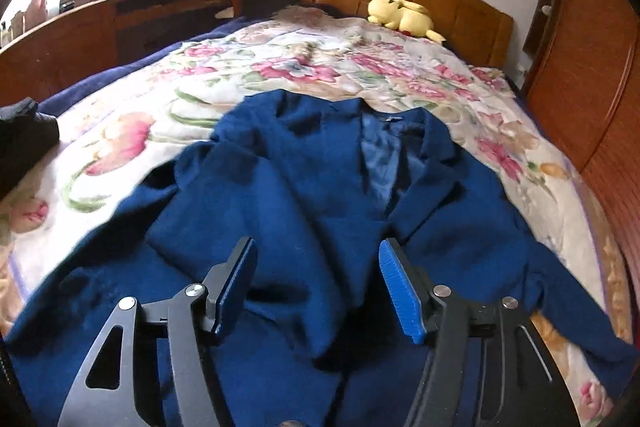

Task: Fold large clothes

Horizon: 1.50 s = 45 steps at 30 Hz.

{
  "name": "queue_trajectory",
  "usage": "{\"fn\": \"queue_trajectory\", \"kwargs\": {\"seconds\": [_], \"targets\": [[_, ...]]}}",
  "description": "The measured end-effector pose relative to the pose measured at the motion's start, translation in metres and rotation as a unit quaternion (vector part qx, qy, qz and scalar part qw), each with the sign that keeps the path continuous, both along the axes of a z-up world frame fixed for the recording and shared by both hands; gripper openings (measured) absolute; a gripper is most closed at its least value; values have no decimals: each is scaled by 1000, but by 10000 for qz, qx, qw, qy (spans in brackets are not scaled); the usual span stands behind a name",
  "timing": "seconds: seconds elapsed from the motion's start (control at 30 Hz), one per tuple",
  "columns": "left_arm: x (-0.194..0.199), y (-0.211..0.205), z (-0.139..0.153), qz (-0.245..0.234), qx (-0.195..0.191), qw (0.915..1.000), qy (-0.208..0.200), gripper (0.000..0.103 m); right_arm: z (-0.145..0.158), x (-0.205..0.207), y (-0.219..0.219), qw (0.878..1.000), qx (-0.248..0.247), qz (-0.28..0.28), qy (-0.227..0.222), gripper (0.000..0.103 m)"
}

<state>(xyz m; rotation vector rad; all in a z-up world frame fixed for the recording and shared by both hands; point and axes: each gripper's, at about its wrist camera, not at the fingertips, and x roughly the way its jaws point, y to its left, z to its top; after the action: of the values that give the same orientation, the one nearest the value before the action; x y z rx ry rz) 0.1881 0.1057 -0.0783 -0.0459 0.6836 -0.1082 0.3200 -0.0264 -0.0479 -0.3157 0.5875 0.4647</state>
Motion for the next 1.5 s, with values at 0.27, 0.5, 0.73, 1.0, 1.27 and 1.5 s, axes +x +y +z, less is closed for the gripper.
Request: {"fn": "queue_trajectory", "kwargs": {"seconds": [0.27,0.5,0.73,1.0,1.27,1.5], "targets": [[-12,-11,15,-82,-32,9997,-224,36,-23,-5,36,9964,-128,713,449,65],[-17,-13,19,-60,82,9997,-235,36,-35,11,67,9909,-323,1055,775,65],[-20,-11,20,-13,102,9997,-201,36,-51,23,92,9858,-812,1203,848,65],[-19,-17,24,-106,59,9996,-261,36,-14,20,53,9952,-60,909,365,6],[-7,-31,21,-234,-17,9995,-218,36,30,-13,-32,9963,729,445,-39,6],[-1,-47,27,-395,-60,9988,-286,36,36,-61,-103,9954,902,-116,-303,6]]}}
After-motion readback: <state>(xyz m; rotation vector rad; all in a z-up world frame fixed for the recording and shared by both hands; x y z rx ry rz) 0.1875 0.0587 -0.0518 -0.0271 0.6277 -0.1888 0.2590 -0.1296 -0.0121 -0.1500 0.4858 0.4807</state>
